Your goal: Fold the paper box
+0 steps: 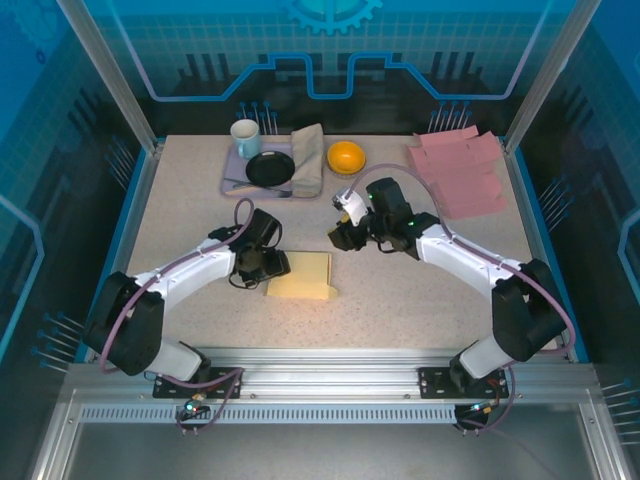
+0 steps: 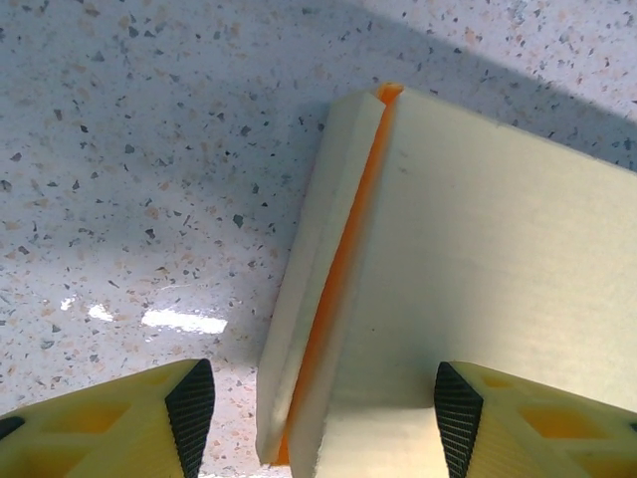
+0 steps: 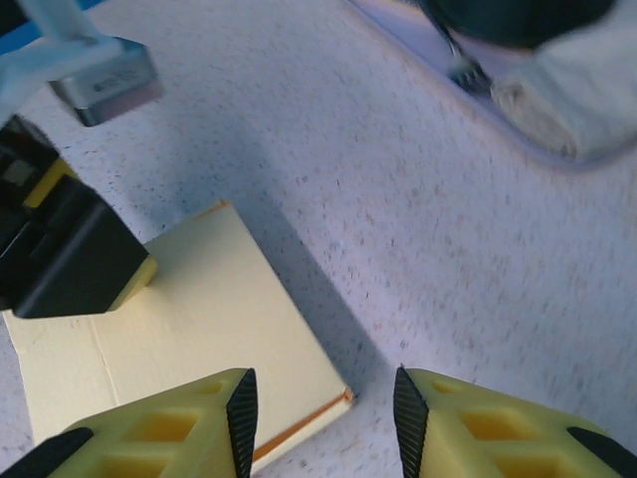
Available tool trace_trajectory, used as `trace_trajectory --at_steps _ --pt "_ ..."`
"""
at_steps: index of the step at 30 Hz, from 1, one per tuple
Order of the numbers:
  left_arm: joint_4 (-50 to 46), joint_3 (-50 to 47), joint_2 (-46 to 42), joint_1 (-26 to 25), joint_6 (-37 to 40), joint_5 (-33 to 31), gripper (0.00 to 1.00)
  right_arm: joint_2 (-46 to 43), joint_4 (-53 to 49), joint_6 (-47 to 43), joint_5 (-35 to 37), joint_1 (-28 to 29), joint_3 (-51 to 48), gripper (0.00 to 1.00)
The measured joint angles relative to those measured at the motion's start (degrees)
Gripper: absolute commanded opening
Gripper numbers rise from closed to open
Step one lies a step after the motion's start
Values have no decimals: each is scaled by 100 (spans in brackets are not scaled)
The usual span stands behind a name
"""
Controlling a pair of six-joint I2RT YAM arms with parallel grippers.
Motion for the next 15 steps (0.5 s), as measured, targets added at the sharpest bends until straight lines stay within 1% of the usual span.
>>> trace_trajectory --at_steps 2,5,7,11,15 --pt "44 -83 -22 0 -4 -2 63 68 -208 442 332 321 39 48" --pt "72 -125 -26 0 -26 -4 63 179 -363 1019 721 872 66 48" --pt "87 -129 -26 -2 -39 -24 63 240 -426 1331 909 1095 66 48" --pt "190 -212 -26 -4 -46 -44 62 503 -516 1735 1235 1182 105 48" --pt "267 -251 -26 -11 -92 -44 59 992 -629 1847 1360 1180 275 48"
